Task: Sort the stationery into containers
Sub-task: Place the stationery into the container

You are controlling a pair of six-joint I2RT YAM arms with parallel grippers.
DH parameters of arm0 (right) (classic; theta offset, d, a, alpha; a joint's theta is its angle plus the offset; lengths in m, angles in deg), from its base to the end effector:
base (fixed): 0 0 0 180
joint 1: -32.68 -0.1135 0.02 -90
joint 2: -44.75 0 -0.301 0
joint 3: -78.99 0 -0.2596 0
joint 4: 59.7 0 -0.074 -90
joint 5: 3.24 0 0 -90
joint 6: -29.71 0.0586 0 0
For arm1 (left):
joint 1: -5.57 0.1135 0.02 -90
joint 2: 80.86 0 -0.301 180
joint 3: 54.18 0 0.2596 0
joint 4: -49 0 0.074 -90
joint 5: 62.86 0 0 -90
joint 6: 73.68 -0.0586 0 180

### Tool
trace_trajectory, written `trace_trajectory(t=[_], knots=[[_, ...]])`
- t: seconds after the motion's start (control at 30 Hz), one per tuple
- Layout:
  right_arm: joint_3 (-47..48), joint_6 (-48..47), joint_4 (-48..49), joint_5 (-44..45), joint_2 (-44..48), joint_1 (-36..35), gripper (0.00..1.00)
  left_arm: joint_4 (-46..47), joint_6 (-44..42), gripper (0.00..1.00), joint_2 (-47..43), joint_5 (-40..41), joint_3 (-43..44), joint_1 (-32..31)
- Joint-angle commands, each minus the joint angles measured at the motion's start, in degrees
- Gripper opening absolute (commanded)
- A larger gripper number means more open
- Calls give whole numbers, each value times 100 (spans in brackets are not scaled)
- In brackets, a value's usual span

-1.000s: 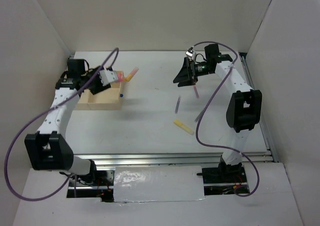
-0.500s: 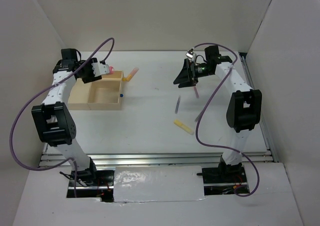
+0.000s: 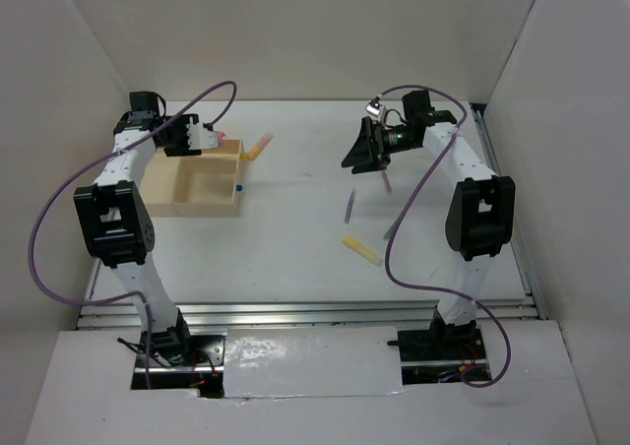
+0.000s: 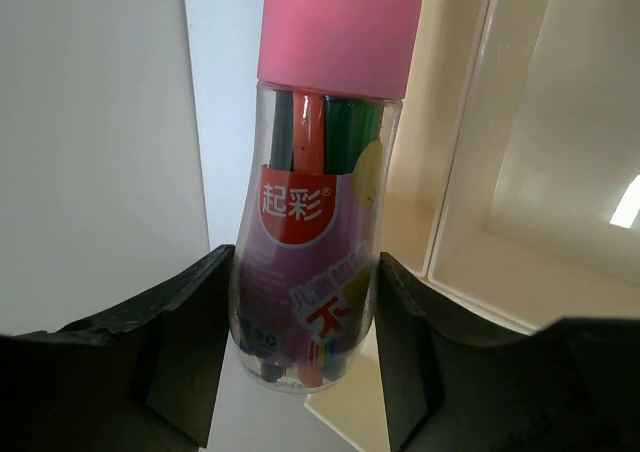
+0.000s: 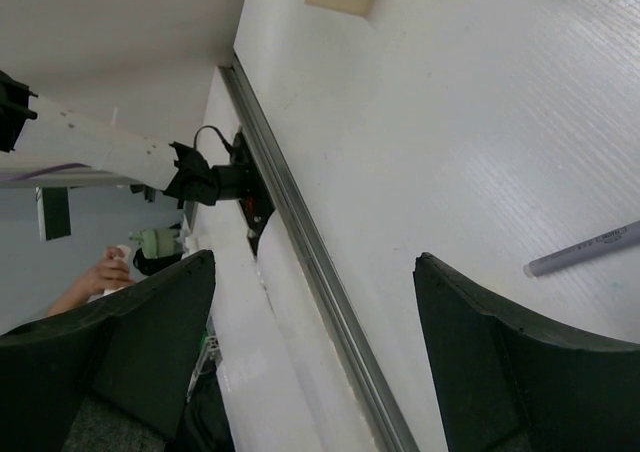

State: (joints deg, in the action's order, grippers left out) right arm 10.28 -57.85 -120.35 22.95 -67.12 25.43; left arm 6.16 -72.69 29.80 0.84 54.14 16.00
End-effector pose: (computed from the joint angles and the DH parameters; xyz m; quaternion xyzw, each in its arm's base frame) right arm 0.4296 0.1077 0.3027 -0.1657 0.8161 0.5279 0.1669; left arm 0.4716 0.0604 0.2948 0.6372 0.6418 0.1472 0.4005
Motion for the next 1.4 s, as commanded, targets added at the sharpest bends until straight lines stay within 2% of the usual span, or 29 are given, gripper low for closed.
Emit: trace_trajectory(t=[0.0, 0.17, 0.47, 0.9, 1.07, 1.3, 1.37], knots=[[60, -121, 35, 44, 34, -49, 86, 65, -371, 11, 211, -130, 374, -77], [60, -173, -17, 36, 43, -84, 86, -85, -486, 19, 457, 108, 559, -147], [103, -182, -61, 53, -18, -146, 86, -102, -512, 25, 571, 178, 594, -297], [112, -182, -70, 36, 17, -163, 86, 293, 173, 49, 651, 486, 488, -525], [121, -182, -70, -17, 52, -198, 86, 99, 130, 59, 695, 530, 630, -499], [121, -147, -70, -26, 122, -216, 87, 46, -178, 62, 423, 521, 437, -481], [112, -173, -79, -35, 157, -225, 86, 196, -178, 69, 361, 547, 278, -455]])
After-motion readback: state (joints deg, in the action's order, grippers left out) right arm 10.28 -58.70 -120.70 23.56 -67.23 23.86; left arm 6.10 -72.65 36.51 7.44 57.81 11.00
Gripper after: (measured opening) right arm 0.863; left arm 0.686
